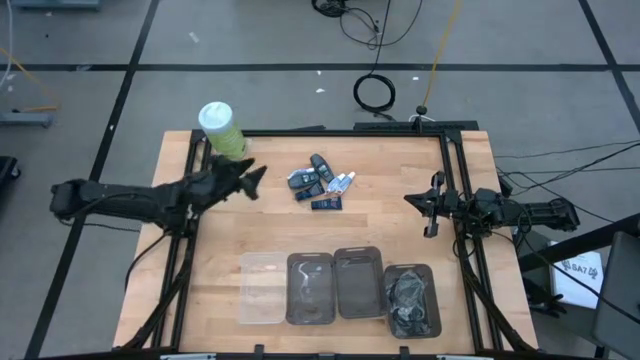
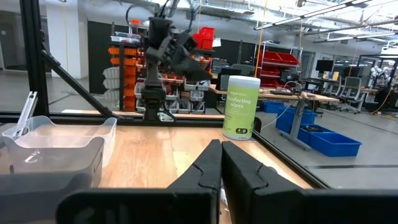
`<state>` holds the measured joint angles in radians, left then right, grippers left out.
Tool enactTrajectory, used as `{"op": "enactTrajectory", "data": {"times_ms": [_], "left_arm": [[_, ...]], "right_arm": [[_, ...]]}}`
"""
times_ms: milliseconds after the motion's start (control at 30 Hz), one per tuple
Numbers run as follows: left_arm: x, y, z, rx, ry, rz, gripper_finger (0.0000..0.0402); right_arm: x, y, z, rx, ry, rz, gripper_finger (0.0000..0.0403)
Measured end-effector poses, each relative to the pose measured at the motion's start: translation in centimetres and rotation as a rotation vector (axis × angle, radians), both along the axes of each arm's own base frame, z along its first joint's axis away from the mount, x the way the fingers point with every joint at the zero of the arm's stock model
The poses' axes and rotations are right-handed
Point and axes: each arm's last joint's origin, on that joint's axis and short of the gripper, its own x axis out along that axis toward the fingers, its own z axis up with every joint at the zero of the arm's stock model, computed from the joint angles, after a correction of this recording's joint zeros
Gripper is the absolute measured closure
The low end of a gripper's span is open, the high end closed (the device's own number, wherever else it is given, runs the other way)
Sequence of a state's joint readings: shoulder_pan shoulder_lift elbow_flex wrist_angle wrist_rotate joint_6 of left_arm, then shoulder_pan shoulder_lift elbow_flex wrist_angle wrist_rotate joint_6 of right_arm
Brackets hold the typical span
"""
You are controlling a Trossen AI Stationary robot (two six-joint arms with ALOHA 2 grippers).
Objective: Pick & Place Travel size toiletries
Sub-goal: Put the top left black deodorant into the transparent bin
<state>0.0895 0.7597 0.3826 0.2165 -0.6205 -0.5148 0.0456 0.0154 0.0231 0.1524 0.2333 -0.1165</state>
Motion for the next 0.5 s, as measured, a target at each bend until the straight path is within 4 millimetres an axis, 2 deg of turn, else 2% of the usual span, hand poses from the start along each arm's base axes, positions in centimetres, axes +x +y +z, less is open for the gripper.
{"op": "enactTrajectory", "data": {"times_ms": [100, 200, 500], "left_arm": [[2.0, 1.3, 0.5, -0.019, 0.142, -0.003, 0.0119], [4.1, 2.7, 0.3, -0.053, 0.277, -0.018, 0.0119], [9.4, 5.7, -3.5, -0.141, 0.514, -0.102, 0.0119]], "right_arm": [[0.0, 0.0, 0.0, 0.0, 0.0, 0.0, 0.0399], [0.0, 0.0, 0.0, 0.0, 0.0, 0.0, 0.0398], [0.0, 0.0, 0.0, 0.0, 0.0, 0.0, 0.0399]]}}
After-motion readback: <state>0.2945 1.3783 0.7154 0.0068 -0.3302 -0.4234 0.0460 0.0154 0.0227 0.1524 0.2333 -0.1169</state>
